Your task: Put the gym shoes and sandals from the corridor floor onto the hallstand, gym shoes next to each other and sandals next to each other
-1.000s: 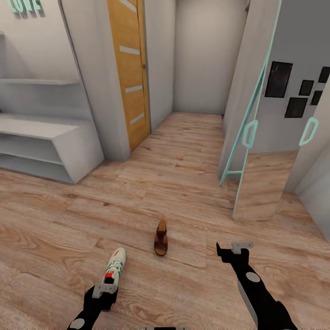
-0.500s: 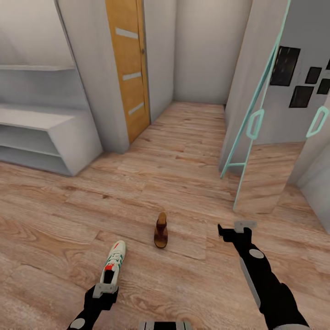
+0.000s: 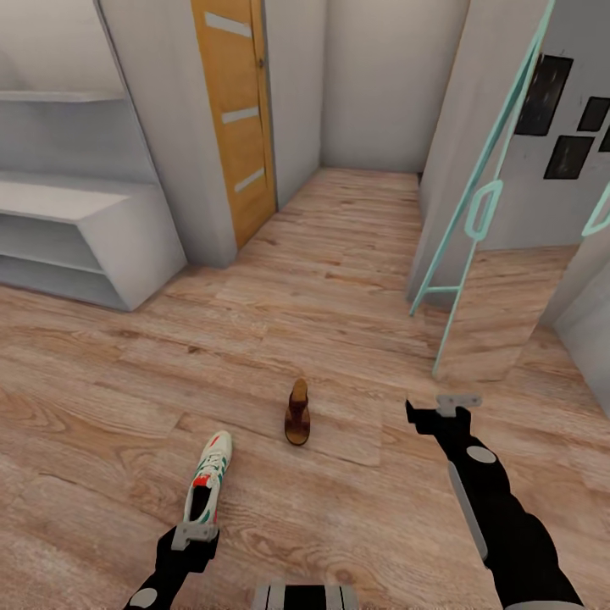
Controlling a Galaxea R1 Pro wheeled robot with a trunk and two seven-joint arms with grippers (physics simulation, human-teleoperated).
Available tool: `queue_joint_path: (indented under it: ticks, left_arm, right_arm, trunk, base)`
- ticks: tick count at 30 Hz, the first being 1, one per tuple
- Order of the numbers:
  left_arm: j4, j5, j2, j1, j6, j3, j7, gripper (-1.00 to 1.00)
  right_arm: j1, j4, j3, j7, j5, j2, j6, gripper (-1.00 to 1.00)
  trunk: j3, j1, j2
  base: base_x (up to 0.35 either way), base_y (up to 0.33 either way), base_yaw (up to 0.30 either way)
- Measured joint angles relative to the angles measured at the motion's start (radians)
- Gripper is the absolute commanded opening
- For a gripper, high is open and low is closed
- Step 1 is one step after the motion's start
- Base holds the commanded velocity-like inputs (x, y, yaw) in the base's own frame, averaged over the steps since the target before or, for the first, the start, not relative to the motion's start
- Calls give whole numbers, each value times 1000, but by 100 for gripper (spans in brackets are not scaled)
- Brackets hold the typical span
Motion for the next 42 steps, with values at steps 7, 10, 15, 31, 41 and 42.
queue_joint_path:
  ticks: [7, 10, 15, 31, 41, 42]
  left_arm:
    - [-12, 0, 0, -1, -36, 2, 2, 100]
    - [-18, 0, 2, -9, -42, 4, 3, 100]
    - [-20, 0, 4, -13, -43, 5, 3, 100]
    - [-21, 0, 3, -15, -62, 5, 3, 100]
    - [-21, 0, 2, -15, -75, 5, 3, 100]
    - [-21, 0, 2, -14, -76, 5, 3, 100]
  right_arm:
    - [0, 21, 1, 2, 0, 0, 3, 100]
    - [0, 22, 0, 3, 0, -1, 3, 100]
    - [0, 21, -1, 3, 0, -2, 2, 100]
    - [0, 20, -2, 2, 1, -2, 2, 100]
    - [0, 18, -4, 2, 2, -2, 2, 100]
    - [0, 18, -4, 2, 2, -2, 2, 100]
  trunk:
    - [-27, 3, -2]
    - [-39, 4, -2]
    - [-58, 7, -4]
    - [-120, 14, -7]
    - [-136, 16, -8]
    - [-136, 16, -8]
  base:
    - [0, 0, 0]
    - [0, 0, 0]
    - [0, 0, 0]
    - [0, 0, 0]
    - [0, 0, 0]
    - [0, 0, 0]
